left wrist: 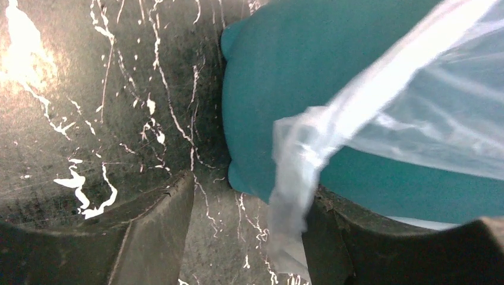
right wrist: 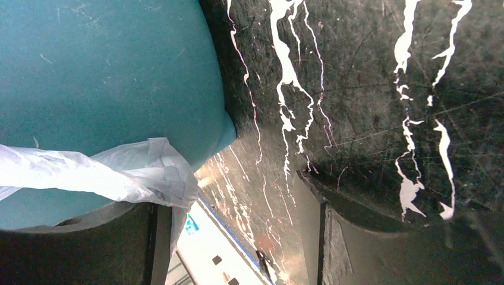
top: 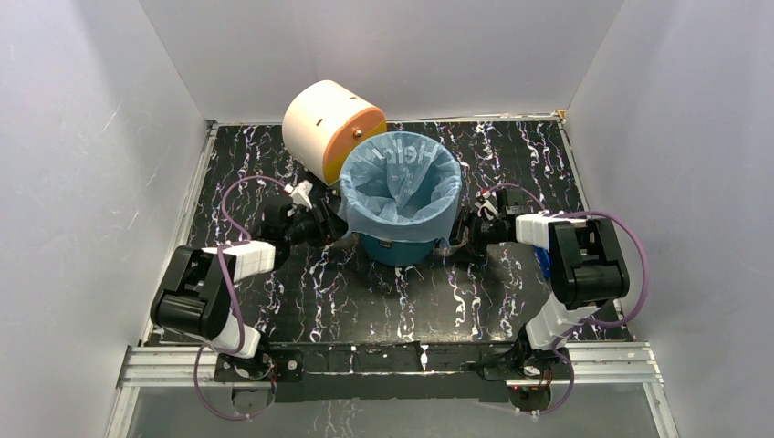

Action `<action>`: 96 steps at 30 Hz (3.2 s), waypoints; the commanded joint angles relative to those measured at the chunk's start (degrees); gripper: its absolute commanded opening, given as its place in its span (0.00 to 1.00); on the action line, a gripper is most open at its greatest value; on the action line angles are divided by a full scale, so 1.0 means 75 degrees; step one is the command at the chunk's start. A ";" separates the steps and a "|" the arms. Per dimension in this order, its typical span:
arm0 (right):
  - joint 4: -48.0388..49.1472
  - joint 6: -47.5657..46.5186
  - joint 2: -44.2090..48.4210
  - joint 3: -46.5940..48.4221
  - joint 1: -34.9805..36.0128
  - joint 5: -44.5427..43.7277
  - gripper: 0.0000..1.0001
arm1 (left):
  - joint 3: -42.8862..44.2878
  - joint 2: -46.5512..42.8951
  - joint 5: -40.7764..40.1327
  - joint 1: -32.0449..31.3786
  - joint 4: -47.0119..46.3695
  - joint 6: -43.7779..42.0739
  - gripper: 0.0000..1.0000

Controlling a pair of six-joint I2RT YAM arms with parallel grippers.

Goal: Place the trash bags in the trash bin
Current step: Place the trash bag in the trash bin.

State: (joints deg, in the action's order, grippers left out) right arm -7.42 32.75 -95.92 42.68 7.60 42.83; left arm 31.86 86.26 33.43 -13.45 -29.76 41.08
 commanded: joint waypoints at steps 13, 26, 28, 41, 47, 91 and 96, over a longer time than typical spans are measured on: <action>-0.0901 0.0188 0.3747 -0.0440 0.0023 -0.4780 0.85 | 0.0023 -0.1150 -0.0700 0.0017 0.0952 -0.0879 0.64; -0.0104 0.0704 0.2275 0.0651 0.0017 -0.2807 0.83 | 0.1298 -0.0727 -0.0740 0.0030 0.1997 -0.0988 0.60; 0.0052 0.0674 0.1669 0.0799 0.0017 -0.1893 0.82 | 0.1246 -0.0576 -0.0692 0.0026 0.2066 -0.1055 0.58; -0.0969 0.0410 0.1638 0.1072 -0.0073 -0.2460 0.79 | 0.0204 -0.0790 -0.0955 0.0024 0.1053 -0.0691 0.56; 0.0093 0.0955 0.2570 0.0300 -0.0248 -0.2142 0.81 | 0.0494 -0.0961 -0.0825 0.0024 0.1387 -0.0905 0.61; -0.0098 0.0855 -0.0439 0.3066 -0.0641 -0.1917 0.74 | 0.1346 -0.0434 -0.1330 0.0030 0.2430 -0.1634 0.71; -0.0452 0.0512 -0.1349 0.3707 0.0179 -0.1528 0.74 | 0.1053 -0.0581 -0.1073 0.0030 0.2190 -0.1489 0.71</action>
State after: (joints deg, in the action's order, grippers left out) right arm -9.17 38.65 -104.36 65.93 3.90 26.70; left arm 40.25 83.07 23.55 -13.45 -13.61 30.46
